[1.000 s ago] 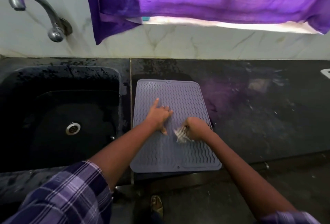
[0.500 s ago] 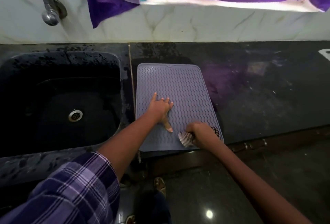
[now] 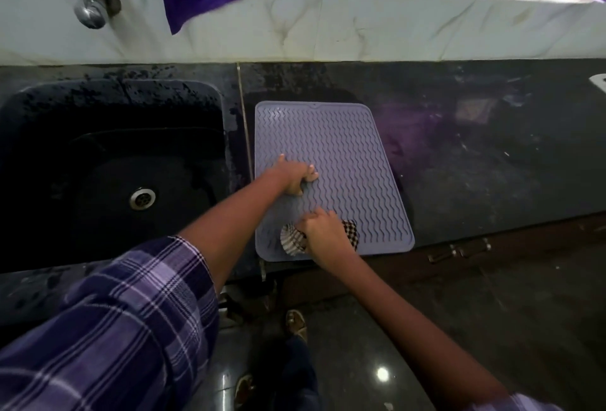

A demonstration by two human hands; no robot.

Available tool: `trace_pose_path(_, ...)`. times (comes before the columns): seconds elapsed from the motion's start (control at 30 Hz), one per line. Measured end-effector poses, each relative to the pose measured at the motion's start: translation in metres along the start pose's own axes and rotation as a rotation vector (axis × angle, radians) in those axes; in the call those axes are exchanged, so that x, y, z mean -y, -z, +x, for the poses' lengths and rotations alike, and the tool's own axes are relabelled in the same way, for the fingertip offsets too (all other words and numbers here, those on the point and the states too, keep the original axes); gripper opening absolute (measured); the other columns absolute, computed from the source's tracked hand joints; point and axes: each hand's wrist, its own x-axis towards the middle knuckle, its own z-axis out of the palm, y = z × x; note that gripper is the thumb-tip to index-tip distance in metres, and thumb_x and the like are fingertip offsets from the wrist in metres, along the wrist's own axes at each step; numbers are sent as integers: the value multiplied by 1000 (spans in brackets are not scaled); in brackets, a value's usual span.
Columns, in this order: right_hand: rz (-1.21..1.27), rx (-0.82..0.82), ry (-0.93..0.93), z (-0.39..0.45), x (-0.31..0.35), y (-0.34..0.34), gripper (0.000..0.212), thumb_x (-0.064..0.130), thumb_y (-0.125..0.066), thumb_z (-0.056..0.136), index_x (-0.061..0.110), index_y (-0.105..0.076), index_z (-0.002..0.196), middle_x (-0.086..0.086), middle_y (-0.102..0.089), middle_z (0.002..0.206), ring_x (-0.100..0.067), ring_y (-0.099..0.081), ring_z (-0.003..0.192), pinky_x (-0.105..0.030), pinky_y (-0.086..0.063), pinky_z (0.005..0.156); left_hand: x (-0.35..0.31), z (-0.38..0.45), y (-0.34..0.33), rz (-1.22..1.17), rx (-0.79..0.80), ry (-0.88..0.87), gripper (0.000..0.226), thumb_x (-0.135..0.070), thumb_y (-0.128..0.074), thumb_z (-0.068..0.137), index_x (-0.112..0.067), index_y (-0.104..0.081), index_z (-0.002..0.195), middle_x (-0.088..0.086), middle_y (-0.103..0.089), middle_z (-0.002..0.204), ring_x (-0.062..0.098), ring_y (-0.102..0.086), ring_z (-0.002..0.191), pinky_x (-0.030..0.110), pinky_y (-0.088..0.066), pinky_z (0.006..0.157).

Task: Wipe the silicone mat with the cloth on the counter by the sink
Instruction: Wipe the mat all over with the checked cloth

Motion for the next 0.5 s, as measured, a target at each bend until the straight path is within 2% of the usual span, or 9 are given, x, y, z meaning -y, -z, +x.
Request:
trace_pose_path(0.1, 2, 114, 67, -22, -3, 3, 37, 14, -60, 86, 14, -60, 123, -10, -59, 127, -28, -49, 122, -39, -41, 101, 0, 0, -1, -9, 11, -2, 69, -15, -50, 97, -20, -13, 155, 4, -15, 162, 25, -21, 147, 50, -1, 121)
trace_pose_path(0.17, 118, 162, 66, -23, -13, 13, 37, 10, -59, 85, 14, -63, 122, -11, -65, 119, -28, -58, 114, -37, -46, 97, -3, 0, -1, -9, 16, 11, 68, -13, -50, 97, -19, -14, 155, 8, -19, 160, 26, -23, 146, 49, -2, 121)
trace_pose_path(0.23, 265, 112, -56, -12, -29, 25, 37, 5, -59, 83, 14, -66, 119, -13, -70, 108, -28, -65, 101, -37, -54, 90, -4, 1, 1, -24, 1, 41, 67, -14, -52, 96, -14, -18, 154, 12, -31, 154, 28, -31, 143, 49, -5, 121)
trace_pose_path(0.3, 310, -47, -146, 6, -42, 31, 33, 5, -58, 82, 12, -69, 113, -14, -72, 103, -30, -66, 98, -37, -54, 87, -4, 1, 3, -29, -9, 61, 66, -17, -54, 95, -11, -21, 152, 12, -38, 149, 28, -34, 141, 49, -7, 121)
trace_pose_path(0.33, 283, -91, -152, 12, -44, 30, 31, 7, -58, 83, 11, -69, 112, -14, -71, 106, -30, -64, 101, -36, -51, 89, -5, 1, 3, -21, -6, 57, 67, -18, -55, 95, -12, -20, 153, 12, -37, 149, 28, -33, 141, 50, -7, 121)
trace_pose_path(0.43, 151, -57, -82, 9, -34, 7, 39, 12, -57, 87, 15, -59, 125, -7, -61, 129, -26, -51, 120, -34, -38, 100, -3, 2, 2, 23, 3, 31, 67, -17, -53, 96, -18, -19, 153, 10, -33, 153, 27, -31, 142, 50, -6, 119)
trace_pose_path(0.5, 80, -51, 4, -6, -29, -8, 43, 13, -59, 85, 14, -56, 128, -5, -56, 133, -23, -45, 123, -35, -35, 99, -3, 3, 1, 29, -7, 27, 65, -17, -52, 96, -17, -20, 153, 10, -35, 151, 28, -33, 141, 50, -7, 119)
